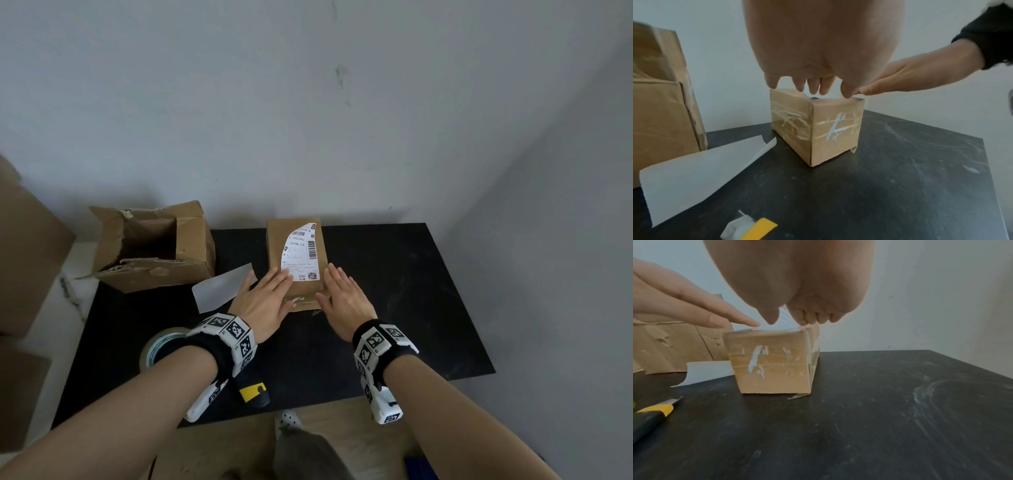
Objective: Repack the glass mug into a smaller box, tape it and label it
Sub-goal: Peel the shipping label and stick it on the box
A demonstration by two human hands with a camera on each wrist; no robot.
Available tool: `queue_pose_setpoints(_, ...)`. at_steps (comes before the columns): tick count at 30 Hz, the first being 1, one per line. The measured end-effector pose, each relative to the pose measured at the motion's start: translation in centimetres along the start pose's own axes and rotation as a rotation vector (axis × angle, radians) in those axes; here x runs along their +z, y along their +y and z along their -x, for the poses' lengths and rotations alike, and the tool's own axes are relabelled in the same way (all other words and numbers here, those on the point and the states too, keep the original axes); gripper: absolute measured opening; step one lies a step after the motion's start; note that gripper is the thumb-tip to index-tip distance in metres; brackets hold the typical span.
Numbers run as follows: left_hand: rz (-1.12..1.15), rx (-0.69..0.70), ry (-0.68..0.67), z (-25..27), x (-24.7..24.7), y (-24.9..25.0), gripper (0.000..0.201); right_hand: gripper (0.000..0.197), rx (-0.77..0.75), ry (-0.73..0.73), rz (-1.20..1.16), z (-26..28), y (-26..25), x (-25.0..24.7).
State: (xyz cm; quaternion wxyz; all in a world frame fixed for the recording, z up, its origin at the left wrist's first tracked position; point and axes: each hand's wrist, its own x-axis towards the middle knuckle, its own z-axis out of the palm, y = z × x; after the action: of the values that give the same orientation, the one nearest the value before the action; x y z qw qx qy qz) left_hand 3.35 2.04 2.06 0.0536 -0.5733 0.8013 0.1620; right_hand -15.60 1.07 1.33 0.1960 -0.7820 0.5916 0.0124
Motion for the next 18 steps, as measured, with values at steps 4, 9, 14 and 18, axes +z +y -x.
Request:
queue_pose_setpoints(4, 0.019, 0.008, -0.033, -0.6, -0.4, -0.2, 0.055, 0.058, -0.099, -0.079, 0.036, -0.3, -1.0, -0.2)
queue_pose_setpoints(9, 0.029, 0.011, -0.055, -1.7, -0.8, -1.0, 0.05, 0.058, -0.1, -0.103, 0.041, -1.6, -1.0, 0.0)
queue_pose_setpoints(14, 0.02, -0.028, -0.088, -3.6, -2.0, -2.0, 0.053, 0.058, -0.108, -0.112, 0.019, -2.6, -0.8, -0.2)
queue_pose_setpoints(18, 0.003, -0.024, -0.188, -5.3, -3.6, -2.9, 0.067, 0.056, -0.107, -0.148, 0.039, -4.6, -0.4, -1.0)
